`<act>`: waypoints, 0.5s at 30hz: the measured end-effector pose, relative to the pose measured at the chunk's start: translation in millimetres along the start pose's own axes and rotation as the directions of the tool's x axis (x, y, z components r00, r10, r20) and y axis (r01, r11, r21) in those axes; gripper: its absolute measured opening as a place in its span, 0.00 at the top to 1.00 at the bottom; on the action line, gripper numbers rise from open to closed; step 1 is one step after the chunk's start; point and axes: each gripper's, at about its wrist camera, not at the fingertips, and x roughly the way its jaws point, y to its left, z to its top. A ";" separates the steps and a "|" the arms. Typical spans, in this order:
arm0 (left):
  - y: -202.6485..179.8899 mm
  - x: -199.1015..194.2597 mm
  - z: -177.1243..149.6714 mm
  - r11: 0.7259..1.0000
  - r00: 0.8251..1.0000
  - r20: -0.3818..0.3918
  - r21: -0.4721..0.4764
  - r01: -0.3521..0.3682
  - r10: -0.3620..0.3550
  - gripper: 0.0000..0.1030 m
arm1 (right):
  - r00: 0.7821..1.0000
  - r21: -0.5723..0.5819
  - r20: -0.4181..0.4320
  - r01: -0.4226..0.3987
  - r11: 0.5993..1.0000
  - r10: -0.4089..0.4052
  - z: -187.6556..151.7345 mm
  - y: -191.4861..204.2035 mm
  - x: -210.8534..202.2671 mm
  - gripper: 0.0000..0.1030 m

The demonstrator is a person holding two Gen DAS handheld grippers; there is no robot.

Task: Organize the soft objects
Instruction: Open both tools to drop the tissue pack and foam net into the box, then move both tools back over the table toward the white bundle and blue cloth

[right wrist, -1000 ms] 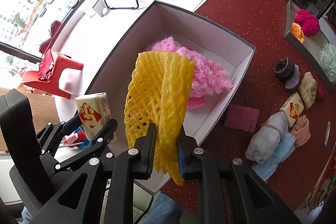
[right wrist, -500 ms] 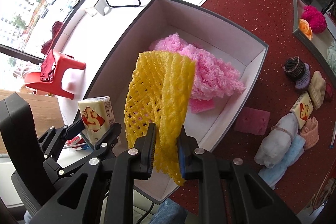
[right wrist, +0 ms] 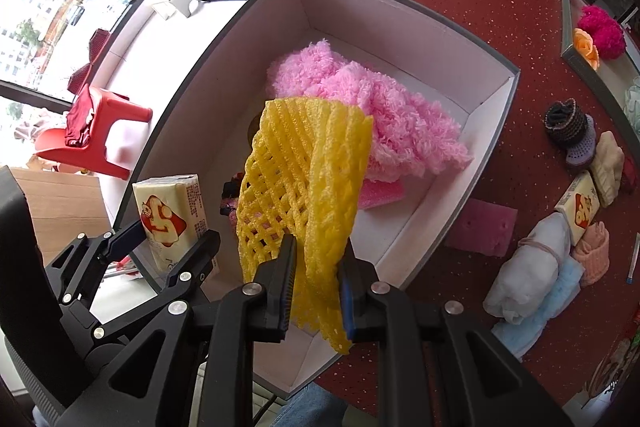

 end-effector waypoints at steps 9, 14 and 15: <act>1.1 -4.9 -3.1 1.000 1.000 0.008 -0.007 -0.016 0.016 0.01 | 1.000 0.025 0.031 -0.003 1.000 0.002 2.9 -2.0 -9.0 0.15; 0.3 -7.5 -5.7 1.000 1.000 0.004 -0.012 -0.011 0.011 0.01 | 0.998 0.023 0.057 0.015 1.000 -0.016 -3.4 -2.2 -14.6 0.14; -0.6 -8.4 -6.6 1.000 1.000 0.003 -0.012 -0.009 0.009 0.01 | 0.998 0.024 0.066 0.023 0.999 -0.025 -5.0 -2.9 -16.0 0.13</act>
